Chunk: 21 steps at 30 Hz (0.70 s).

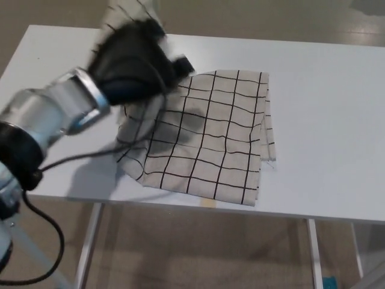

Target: Use the left hand to fold a white towel with checkered patterns in half.

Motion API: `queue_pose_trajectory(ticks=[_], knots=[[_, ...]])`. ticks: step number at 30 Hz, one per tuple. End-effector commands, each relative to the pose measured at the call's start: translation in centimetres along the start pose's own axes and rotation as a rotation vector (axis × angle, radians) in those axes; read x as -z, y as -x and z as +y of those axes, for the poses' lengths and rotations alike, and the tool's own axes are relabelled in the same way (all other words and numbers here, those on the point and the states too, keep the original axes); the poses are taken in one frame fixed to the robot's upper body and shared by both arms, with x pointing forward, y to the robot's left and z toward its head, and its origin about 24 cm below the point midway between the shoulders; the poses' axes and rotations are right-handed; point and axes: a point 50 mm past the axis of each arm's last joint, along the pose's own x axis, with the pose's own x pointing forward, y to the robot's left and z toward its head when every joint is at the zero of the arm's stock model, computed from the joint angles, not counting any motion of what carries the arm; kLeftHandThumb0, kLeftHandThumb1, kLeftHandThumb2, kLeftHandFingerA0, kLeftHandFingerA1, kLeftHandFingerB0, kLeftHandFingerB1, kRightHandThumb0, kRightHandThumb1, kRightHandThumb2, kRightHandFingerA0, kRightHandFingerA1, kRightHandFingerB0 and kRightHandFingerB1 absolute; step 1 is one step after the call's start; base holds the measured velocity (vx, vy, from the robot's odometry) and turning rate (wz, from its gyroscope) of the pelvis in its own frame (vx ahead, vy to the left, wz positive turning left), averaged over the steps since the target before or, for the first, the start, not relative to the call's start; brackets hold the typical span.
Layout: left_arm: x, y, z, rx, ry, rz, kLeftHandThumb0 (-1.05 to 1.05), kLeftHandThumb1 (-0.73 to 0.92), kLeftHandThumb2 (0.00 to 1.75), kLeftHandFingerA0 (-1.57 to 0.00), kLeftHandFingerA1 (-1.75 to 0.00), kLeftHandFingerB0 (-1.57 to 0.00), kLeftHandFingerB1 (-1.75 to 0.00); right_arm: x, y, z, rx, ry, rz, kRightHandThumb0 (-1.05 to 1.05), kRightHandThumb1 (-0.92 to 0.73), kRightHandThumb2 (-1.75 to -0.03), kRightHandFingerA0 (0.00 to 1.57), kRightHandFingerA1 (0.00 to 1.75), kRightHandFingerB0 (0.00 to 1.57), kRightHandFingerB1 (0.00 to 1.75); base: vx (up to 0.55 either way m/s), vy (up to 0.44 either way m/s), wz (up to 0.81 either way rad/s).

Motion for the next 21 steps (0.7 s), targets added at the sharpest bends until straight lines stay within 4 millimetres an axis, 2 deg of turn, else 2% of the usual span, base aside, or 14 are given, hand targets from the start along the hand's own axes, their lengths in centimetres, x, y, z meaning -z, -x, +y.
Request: queue_pose_trajectory(ticks=[1,4,5,7,8,9,10,11,12,13,16,17,20,21], knots=[[-3.6,-1.5,-0.3,0.006,-0.054,-0.206,-0.31,0.54,0.57,-0.90,-1.75,-0.90,-1.39,0.2,0.1,-0.6,0.013,0.042,0.004,-0.49,-0.82,-0.66,0.22,0.30,0.24,0.30,0.00,0.000,0.00],[-5.8,-2.3,-0.6,0.022,-0.029,-0.258,-0.38,0.49,0.54,-0.86,-1.74,-0.87,-1.42,0.2,0.1,-0.7,0.016,0.025,0.008,-0.50,-0.83,-0.66,0.23,0.32,0.26,0.31,0.00,0.000,0.00],[-6.2,-2.4,-0.7,0.023,-0.025,-0.268,-0.34,0.36,0.75,-1.21,-1.44,-0.96,-1.25,0.2,0.1,-0.7,0.016,0.019,0.010,-0.50,-0.82,-0.65,0.24,0.34,0.26,0.31,0.00,0.000,0.00],[-7.8,-2.7,-1.1,0.034,-0.011,-0.299,-0.30,0.36,0.74,-1.20,-1.43,-0.96,-1.26,0.2,0.2,-0.6,0.009,0.022,0.009,-0.50,-0.83,-0.65,0.24,0.33,0.28,0.31,0.00,0.000,0.00],[-8.5,-2.9,-1.3,0.040,-0.007,-0.314,-0.26,0.52,0.55,-0.84,-1.73,-0.87,-1.37,0.1,0.0,-0.4,0.006,0.025,0.006,-0.50,-0.83,-0.65,0.24,0.33,0.28,0.31,0.00,0.000,0.00],[-8.6,-3.0,-1.3,0.042,-0.008,-0.316,-0.26,0.52,0.55,-0.84,-1.73,-0.87,-1.37,0.0,-0.1,-0.4,0.006,0.024,0.003,-0.50,-0.83,-0.65,0.24,0.33,0.28,0.31,0.00,0.000,0.00],[-9.3,-3.2,-1.5,0.058,0.002,-0.328,-0.30,0.50,0.55,-0.94,-1.26,-0.98,-0.61,-0.1,-0.1,-0.3,0.004,0.023,0.002,-0.50,-0.83,-0.65,0.24,0.34,0.29,0.31,0.00,0.000,0.00],[-10.3,-3.4,-1.6,0.085,0.025,-0.339,-0.34,0.44,0.85,-0.89,-0.90,-0.77,-0.66,0.2,0.2,-0.4,0.005,0.023,0.009,-0.50,-0.83,-0.64,0.24,0.34,0.31,0.32,0.00,0.000,0.00],[-11.0,-3.5,-1.8,0.105,0.041,-0.347,-0.34,0.44,0.85,-0.89,-0.90,-0.77,-0.66,0.3,0.4,-0.5,0.007,0.024,0.014,-0.50,-0.83,-0.64,0.24,0.34,0.31,0.32,0.00,0.000,0.00],[-12.2,-3.8,-1.9,0.150,0.054,-0.356,-0.44,0.51,0.56,-0.61,-0.45,-0.56,-0.37,0.5,0.7,-0.6,0.011,0.023,0.023,-0.50,-0.83,-0.64,0.24,0.34,0.32,0.32,0.00,0.000,0.00],[-15.0,-4.4,-2.0,0.246,0.064,-0.367,-0.67,0.53,0.57,-0.26,-0.33,-0.28,-0.31,0.9,1.2,-0.5,0.018,0.028,0.042,-0.49,-0.82,-0.64,0.24,0.35,0.33,0.32,0.00,0.000,0.00],[-15.5,-4.7,-1.9,0.267,0.068,-0.362,-0.75,0.44,0.85,0.00,-0.09,-0.06,-0.22,0.9,1.1,-0.5,0.018,0.027,0.045,-0.49,-0.82,-0.64,0.23,0.35,0.33,0.32,0.00,0.000,0.00],[-16.5,-5.5,-1.4,0.321,0.102,-0.339,-0.83,0.47,0.87,0.00,0.00,0.00,-0.11,0.7,0.7,-0.3,0.013,0.019,0.045,-0.49,-0.82,-0.64,0.23,0.35,0.33,0.32,0.00,0.000,0.00],[-16.8,-5.6,-1.2,0.327,0.112,-0.338,-0.93,0.55,0.61,0.00,0.00,0.00,-0.11,0.6,0.7,-0.3,0.010,0.018,0.046,-0.49,-0.82,-0.64,0.23,0.35,0.33,0.32,0.00,0.000,0.00]])
